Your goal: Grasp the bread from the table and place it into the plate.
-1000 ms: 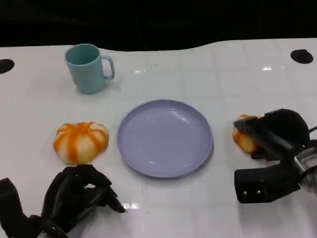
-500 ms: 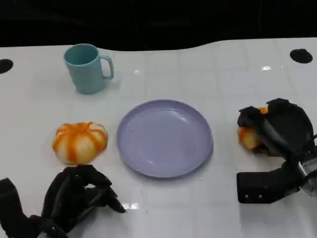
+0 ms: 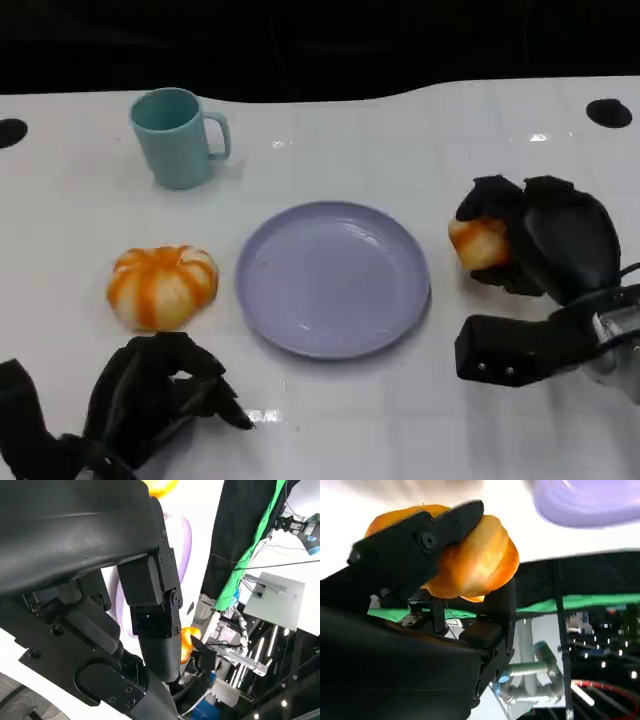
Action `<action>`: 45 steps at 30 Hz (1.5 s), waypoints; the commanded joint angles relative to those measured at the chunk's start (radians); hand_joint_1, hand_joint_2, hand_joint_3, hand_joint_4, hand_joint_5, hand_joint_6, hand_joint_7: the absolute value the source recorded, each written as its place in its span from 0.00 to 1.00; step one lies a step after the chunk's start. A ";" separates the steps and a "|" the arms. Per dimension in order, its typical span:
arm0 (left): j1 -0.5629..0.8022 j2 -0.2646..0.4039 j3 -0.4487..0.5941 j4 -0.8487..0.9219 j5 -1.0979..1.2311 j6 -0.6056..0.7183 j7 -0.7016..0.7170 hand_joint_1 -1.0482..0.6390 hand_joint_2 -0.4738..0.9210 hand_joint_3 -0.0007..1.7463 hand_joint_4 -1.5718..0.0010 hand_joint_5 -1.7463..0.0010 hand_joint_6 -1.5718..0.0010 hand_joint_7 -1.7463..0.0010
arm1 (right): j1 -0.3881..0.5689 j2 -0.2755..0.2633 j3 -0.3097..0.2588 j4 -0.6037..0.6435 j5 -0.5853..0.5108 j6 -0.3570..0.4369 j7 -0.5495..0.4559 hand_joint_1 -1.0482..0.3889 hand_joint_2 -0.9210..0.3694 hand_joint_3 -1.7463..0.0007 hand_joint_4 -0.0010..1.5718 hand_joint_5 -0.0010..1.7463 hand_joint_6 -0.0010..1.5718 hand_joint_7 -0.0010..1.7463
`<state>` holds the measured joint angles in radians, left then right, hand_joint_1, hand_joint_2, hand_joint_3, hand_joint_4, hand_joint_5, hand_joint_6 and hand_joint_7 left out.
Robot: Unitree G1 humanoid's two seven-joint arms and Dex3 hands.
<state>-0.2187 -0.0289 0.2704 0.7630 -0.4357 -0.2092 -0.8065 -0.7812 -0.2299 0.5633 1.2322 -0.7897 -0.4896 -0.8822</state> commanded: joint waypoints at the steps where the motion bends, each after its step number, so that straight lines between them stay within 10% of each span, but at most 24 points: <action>1: 0.009 0.015 0.002 -0.010 -0.005 0.005 -0.002 0.00 0.77 0.00 0.00 0.66 0.00 0.79 | -0.015 0.001 -0.026 -0.062 0.028 -0.056 -0.006 0.69 0.51 0.25 0.65 1.00 0.54 0.92; 15: 0.012 0.009 -0.006 -0.013 0.006 -0.007 0.009 0.00 0.78 0.00 0.00 0.66 0.00 0.79 | -0.039 0.072 -0.040 -0.201 0.055 -0.154 0.165 0.66 0.52 0.17 0.65 1.00 0.50 0.99; 33: 0.020 0.005 -0.009 -0.029 0.003 -0.001 0.015 0.00 0.78 0.00 0.00 0.65 0.00 0.79 | -0.126 0.217 -0.043 -0.031 0.079 -0.106 0.355 0.63 0.47 0.24 0.61 1.00 0.52 0.90; 37: 0.022 0.003 -0.010 -0.030 0.004 -0.009 0.013 0.00 0.78 0.00 0.00 0.65 0.00 0.79 | -0.129 0.227 -0.055 -0.017 0.096 -0.085 0.395 0.61 0.38 0.39 0.56 0.89 0.55 0.61; 43: 0.022 0.003 -0.010 -0.030 0.006 -0.011 0.016 0.00 0.78 0.00 0.00 0.65 0.00 0.79 | -0.128 0.222 -0.052 -0.030 0.104 -0.059 0.474 0.44 0.05 0.88 0.36 0.37 0.43 0.10; 45: 0.021 0.004 -0.009 -0.030 0.004 -0.008 0.015 0.00 0.78 0.00 0.00 0.65 0.00 0.79 | -0.131 0.215 -0.041 -0.034 0.094 -0.047 0.504 0.35 0.01 0.88 0.26 0.28 0.35 0.04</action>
<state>-0.2113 -0.0362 0.2607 0.7425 -0.4331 -0.2090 -0.8006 -0.8874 0.0019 0.5192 1.2048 -0.7012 -0.5519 -0.4104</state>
